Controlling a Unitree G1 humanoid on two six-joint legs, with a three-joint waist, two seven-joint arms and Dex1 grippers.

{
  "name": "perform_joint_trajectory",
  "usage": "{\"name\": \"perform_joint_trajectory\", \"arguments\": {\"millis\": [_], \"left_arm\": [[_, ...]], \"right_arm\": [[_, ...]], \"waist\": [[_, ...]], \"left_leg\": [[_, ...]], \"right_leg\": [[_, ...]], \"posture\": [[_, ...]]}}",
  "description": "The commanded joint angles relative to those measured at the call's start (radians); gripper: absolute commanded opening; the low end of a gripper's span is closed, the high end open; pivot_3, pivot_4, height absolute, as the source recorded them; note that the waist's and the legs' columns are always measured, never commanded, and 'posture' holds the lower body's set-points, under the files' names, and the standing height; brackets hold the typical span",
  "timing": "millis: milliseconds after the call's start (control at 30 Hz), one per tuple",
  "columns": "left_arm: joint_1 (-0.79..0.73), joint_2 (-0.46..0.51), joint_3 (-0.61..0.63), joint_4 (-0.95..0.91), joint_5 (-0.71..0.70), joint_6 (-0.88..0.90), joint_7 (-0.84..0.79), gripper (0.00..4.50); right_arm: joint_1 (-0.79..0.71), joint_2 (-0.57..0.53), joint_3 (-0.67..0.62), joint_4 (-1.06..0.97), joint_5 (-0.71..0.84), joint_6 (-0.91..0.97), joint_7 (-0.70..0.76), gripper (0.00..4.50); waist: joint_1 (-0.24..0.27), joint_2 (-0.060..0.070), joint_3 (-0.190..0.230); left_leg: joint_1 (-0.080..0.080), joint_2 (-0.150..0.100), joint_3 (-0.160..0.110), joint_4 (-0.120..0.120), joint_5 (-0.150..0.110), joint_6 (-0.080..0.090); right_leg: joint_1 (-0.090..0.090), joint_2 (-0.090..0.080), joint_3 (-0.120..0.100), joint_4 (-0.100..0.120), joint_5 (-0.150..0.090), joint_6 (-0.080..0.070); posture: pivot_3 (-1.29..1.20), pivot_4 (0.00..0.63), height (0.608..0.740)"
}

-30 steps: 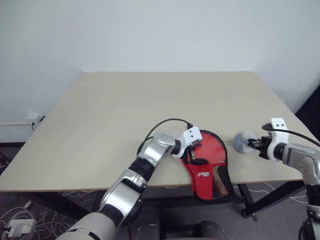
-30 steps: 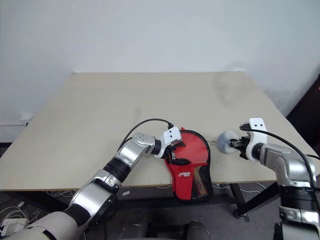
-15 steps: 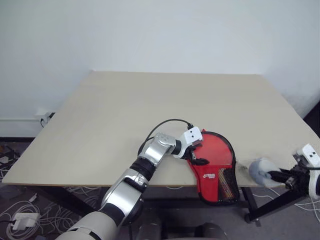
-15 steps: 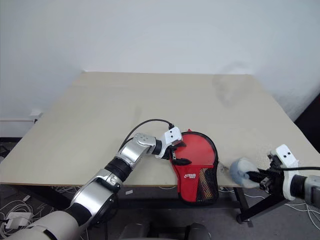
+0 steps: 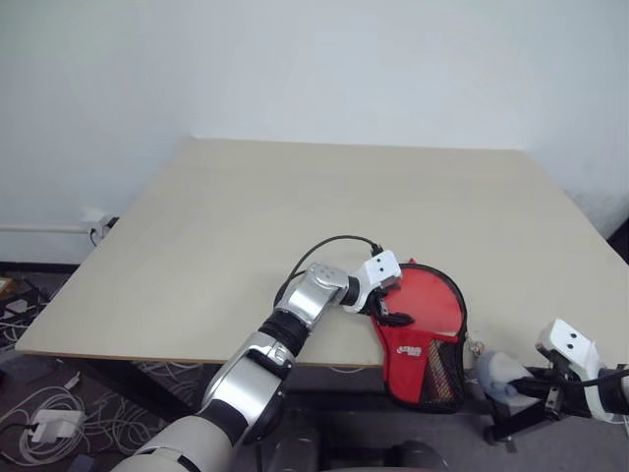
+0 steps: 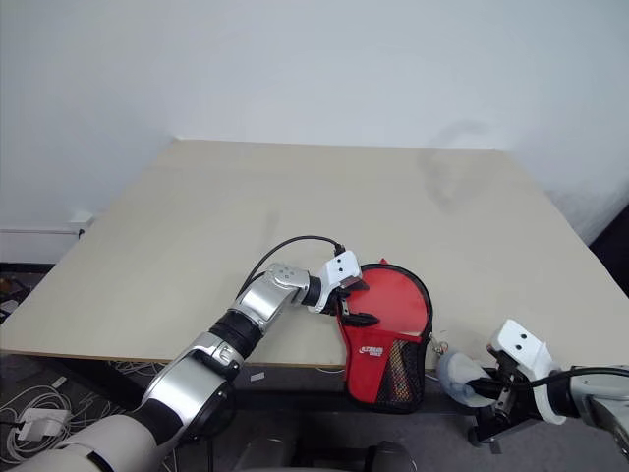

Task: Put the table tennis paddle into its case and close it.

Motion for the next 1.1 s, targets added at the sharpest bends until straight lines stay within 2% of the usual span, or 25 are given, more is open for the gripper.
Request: {"name": "perform_joint_trajectory", "arguments": {"millis": [33,200,400,567,767,967,1100], "left_arm": [[-0.055,-0.03,0.025,-0.01,-0.054,0.081,-0.052,4.5],[-0.202,-0.072,0.024,0.122,-0.001,-0.007,0.001,4.5],[-0.272,-0.087,-0.069,0.283,0.125,-0.154,0.039,4.5],[-0.26,-0.094,-0.104,0.337,0.159,-0.14,-0.043,4.5],[-0.227,-0.088,-0.147,0.385,0.221,-0.152,-0.019,4.5],[-0.214,-0.099,-0.144,0.388,0.221,-0.139,-0.023,4.5],[-0.207,-0.102,-0.148,0.39,0.224,-0.14,-0.023,4.5]], "right_arm": [[-0.032,0.017,0.047,0.037,-0.022,0.033,-0.032,0.17],[-0.061,0.04,0.059,0.014,-0.006,0.059,-0.055,0.17],[-0.063,0.059,0.071,-0.011,-0.009,0.082,-0.075,0.17],[-0.04,0.063,0.044,-0.024,-0.001,0.075,-0.076,0.17],[0.075,0.054,-0.054,-0.081,0.044,0.035,0.002,0.17],[0.156,0.051,-0.189,-0.137,0.135,0.038,0.071,0.17],[0.201,0.038,-0.219,-0.16,0.138,0.038,0.093,0.17]], "waist": [[-0.005,-0.001,0.0],[-0.018,-0.009,0.005],[-0.04,-0.01,0.006],[-0.046,-0.011,0.006],[-0.043,-0.01,0.006],[-0.036,-0.008,0.004],[-0.032,-0.008,0.004]], "left_leg": [[0.0,0.0,0.0,0.0,0.0,0.0],[-0.001,0.0,-0.001,0.002,0.0,0.0],[-0.002,0.001,-0.001,0.002,-0.001,0.0],[-0.002,0.002,-0.001,0.002,-0.001,0.0],[-0.002,0.0,-0.002,0.002,-0.001,0.0],[-0.002,-0.004,-0.003,0.001,-0.003,0.003],[-0.002,-0.005,-0.003,0.001,-0.004,0.005]], "right_leg": [[0.0,0.0,0.0,0.0,0.0,0.0],[0.0,0.0,-0.001,0.0,0.0,0.0],[-0.001,0.0,-0.002,0.0,0.0,0.0],[-0.001,0.0,-0.003,0.0,0.0,0.0],[0.0,-0.003,-0.005,0.0,0.0,0.0],[0.001,-0.008,-0.007,0.0,-0.002,0.004],[0.002,-0.009,-0.008,0.0,-0.003,0.005]], "posture": [[0.0,0.0,0.724],[0.0,0.0,0.724],[0.0,0.0,0.724],[0.0,0.0,0.724],[0.0,0.0,0.724],[0.0,0.0,0.724],[0.0,0.0,0.724]]}}
